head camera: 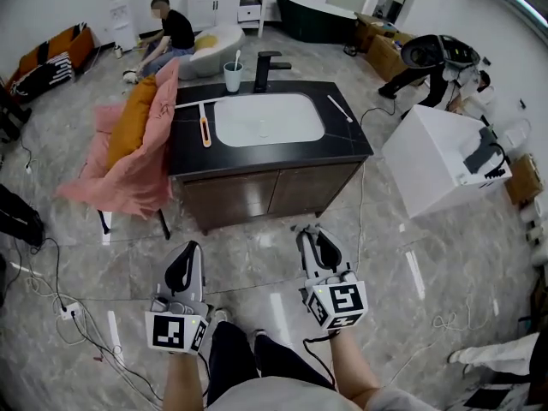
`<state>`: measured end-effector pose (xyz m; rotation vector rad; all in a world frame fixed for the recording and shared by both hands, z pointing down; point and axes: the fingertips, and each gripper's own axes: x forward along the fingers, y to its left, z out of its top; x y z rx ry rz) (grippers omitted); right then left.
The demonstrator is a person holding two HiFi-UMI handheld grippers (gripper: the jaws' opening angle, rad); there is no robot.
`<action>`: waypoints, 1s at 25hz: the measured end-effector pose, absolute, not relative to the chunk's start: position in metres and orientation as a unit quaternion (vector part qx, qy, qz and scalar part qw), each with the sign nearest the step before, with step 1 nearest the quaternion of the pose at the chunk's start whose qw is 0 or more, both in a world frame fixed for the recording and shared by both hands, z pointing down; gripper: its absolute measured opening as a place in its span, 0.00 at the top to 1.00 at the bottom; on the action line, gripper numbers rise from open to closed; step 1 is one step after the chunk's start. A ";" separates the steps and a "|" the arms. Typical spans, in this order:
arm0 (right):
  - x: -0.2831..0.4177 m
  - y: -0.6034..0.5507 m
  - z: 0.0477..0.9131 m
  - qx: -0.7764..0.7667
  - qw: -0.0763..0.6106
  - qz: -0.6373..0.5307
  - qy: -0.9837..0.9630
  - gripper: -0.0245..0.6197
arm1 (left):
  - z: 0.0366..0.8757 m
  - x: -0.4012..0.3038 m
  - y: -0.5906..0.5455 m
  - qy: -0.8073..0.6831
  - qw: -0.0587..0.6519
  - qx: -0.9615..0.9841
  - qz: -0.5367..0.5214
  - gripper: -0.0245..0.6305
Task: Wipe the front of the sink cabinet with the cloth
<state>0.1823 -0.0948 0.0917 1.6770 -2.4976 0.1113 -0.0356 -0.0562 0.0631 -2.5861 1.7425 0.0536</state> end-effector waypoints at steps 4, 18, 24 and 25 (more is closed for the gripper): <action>0.189 -0.080 0.069 0.554 0.051 0.031 -0.830 0.86 | 0.039 -0.031 -0.040 0.562 0.028 -0.827 0.022 0.95; 0.197 -0.050 0.030 0.534 0.025 0.005 -0.845 0.86 | -0.002 -0.012 -0.002 0.577 0.056 -0.813 0.050 0.95; 0.198 -0.041 0.022 0.525 0.012 0.002 -0.851 0.86 | -0.009 -0.010 0.009 0.587 0.060 -0.806 0.057 0.95; 0.198 -0.040 0.022 0.524 0.012 0.002 -0.852 0.86 | -0.009 -0.010 0.011 0.588 0.062 -0.805 0.056 0.95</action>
